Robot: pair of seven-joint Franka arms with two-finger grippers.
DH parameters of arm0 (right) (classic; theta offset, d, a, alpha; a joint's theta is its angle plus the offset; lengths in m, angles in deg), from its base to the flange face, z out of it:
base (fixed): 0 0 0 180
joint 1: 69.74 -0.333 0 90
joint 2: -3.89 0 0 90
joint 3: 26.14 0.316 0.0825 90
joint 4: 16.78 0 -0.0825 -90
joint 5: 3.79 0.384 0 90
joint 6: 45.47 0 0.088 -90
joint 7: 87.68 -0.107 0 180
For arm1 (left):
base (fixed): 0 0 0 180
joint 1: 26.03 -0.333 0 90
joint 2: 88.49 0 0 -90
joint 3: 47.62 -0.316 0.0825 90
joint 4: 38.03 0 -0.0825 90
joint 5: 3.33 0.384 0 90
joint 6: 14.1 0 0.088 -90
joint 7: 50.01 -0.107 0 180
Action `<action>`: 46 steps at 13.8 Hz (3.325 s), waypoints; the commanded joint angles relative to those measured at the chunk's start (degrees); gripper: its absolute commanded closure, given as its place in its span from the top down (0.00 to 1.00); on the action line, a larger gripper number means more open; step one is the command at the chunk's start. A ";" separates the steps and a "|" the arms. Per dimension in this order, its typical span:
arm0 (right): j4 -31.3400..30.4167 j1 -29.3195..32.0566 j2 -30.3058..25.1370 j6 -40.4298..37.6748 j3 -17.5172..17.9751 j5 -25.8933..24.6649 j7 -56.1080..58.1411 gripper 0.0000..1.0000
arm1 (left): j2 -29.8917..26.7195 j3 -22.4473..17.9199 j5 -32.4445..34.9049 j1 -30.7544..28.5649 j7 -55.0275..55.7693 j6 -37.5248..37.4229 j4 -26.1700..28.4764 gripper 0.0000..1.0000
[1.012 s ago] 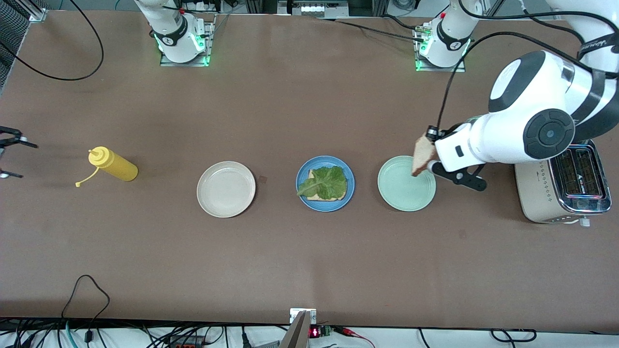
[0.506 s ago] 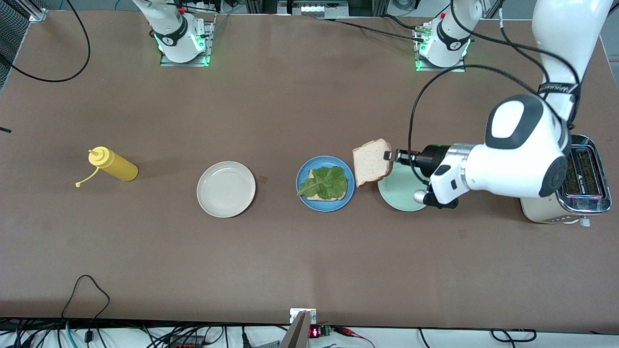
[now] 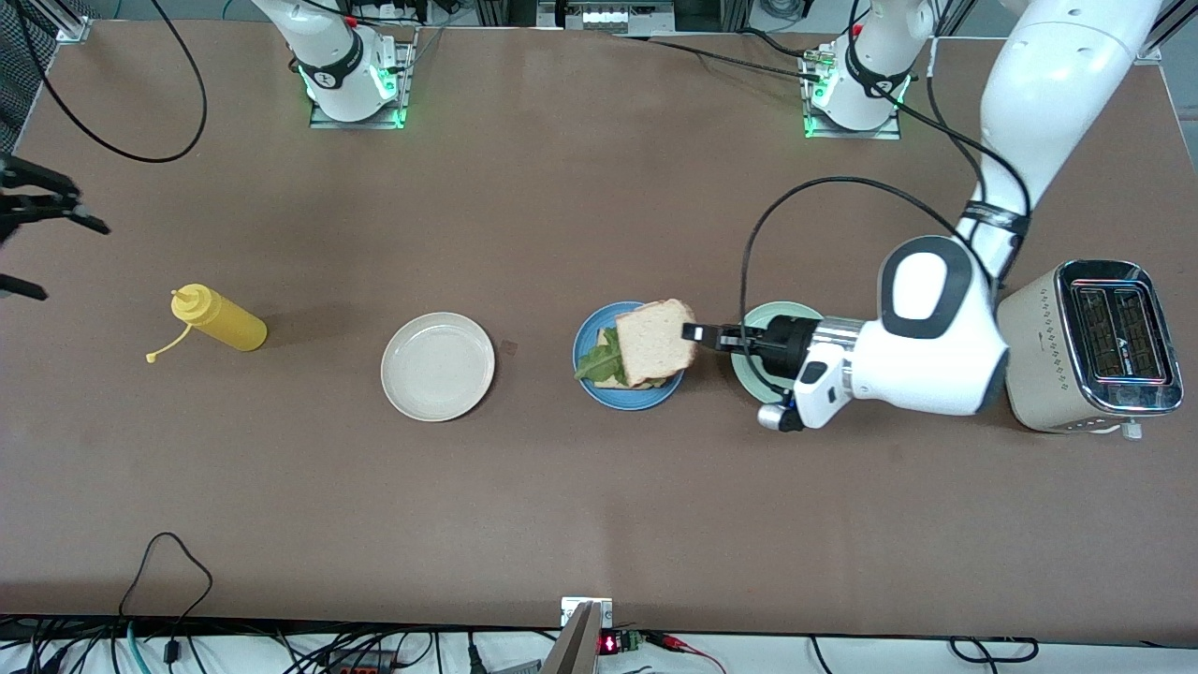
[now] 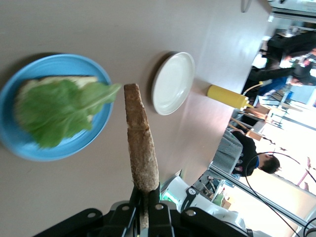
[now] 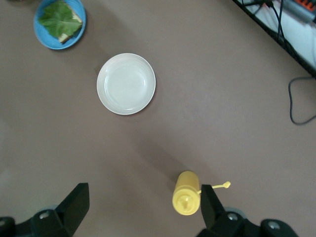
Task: Make sandwich in blue plate with both arms
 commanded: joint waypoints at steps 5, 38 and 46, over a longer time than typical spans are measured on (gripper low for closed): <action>-4.46 -10.48 -1.77 0.16 -1.16 -5.55 -34.74 1.00 | 2.18 0.22 -13.15 0.52 -30.23 10.37 11.52 0.01; -11.68 -14.36 -6.96 0.95 -15.23 -7.05 -40.76 1.00 | -22.41 -2.32 43.89 -8.45 -17.06 -36.20 -3.49 1.00; -11.68 -16.02 -5.82 2.96 -15.05 -5.91 -43.65 1.00 | -40.76 -30.17 40.73 10.61 -10.15 -19.57 13.31 1.00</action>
